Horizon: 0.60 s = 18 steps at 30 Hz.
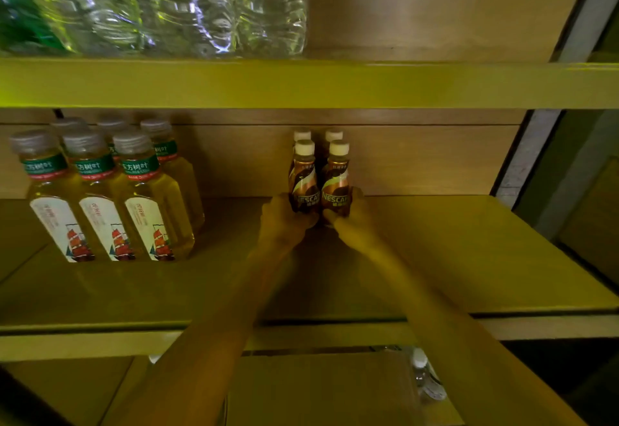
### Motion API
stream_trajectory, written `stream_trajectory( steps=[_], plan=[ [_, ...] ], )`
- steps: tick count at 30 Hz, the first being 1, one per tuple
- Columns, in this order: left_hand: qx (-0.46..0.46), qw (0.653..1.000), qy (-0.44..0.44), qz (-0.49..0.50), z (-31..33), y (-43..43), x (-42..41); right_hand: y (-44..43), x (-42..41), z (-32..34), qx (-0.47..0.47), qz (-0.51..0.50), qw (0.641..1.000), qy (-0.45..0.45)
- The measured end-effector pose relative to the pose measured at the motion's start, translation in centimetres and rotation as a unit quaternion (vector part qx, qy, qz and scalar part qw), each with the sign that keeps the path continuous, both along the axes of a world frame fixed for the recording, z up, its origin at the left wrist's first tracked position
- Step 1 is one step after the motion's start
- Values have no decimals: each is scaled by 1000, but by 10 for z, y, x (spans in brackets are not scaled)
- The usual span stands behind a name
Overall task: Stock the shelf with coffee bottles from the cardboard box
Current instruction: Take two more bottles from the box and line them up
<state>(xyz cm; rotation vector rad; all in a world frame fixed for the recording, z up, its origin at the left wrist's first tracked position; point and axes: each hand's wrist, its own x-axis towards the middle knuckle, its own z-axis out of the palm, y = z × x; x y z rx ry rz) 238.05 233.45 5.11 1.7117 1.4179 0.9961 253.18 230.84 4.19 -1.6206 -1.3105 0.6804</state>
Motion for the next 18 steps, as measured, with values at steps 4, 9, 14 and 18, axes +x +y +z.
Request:
stream_trajectory(
  steps=[4,9,14,18],
  plan=[
    [5,1000,1,0,-2,10,2,11,3,-4,0,-4,1000,4],
    [14,998,63,5,-3,9,1,5,4,0,-6,1,999,-38],
    [95,951,292,38,3,-15,-13,-30,7,14,-54,-27,951,-303],
    [117,919,378,-5,4,-56,-32,-79,5,20,-58,-26,916,-395]
  ],
)
